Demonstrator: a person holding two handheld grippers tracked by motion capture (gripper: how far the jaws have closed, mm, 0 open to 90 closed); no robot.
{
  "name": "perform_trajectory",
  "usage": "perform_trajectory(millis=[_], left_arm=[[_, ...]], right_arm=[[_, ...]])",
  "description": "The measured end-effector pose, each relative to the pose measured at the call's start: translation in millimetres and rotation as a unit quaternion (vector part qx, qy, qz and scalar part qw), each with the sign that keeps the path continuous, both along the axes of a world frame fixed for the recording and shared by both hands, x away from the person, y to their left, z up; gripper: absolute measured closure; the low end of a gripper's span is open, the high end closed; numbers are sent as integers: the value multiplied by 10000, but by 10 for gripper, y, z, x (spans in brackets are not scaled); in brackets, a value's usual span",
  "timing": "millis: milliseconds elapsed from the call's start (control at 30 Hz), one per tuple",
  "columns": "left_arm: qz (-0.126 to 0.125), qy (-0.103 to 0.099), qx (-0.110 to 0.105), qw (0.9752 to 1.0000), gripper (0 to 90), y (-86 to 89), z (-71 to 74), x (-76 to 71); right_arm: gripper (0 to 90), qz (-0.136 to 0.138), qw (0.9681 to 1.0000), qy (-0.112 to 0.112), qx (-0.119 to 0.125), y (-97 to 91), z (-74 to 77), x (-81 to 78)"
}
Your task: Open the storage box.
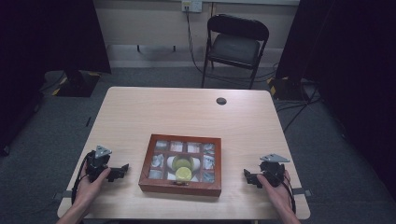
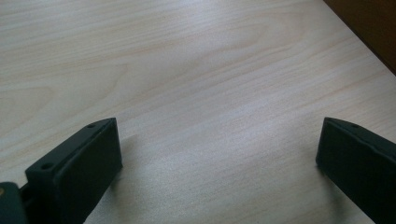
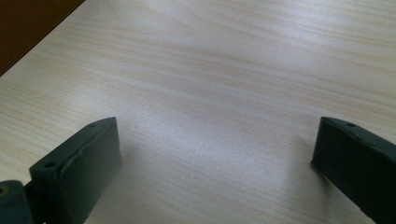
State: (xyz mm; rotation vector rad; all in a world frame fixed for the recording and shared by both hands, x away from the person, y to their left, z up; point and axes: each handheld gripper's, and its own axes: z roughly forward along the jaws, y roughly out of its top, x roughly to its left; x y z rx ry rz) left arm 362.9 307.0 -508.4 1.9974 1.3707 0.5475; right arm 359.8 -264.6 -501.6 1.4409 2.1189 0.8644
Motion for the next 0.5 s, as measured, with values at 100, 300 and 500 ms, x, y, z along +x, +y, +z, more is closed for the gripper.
perform_trajectory(millis=[100,300,500], left_arm=[[5,-13,-3,10000,0,-1,-2,0],[14,2,-14,10000,0,-3,-1,-2],[17,1,-11,10000,0,-3,-1,-3]], right_arm=[[54,49,10000,-17,-2,-16,13,2],[145,74,9998,34,156,-38,54,-3],[165,180,9993,-27,332,-23,140,-46]])
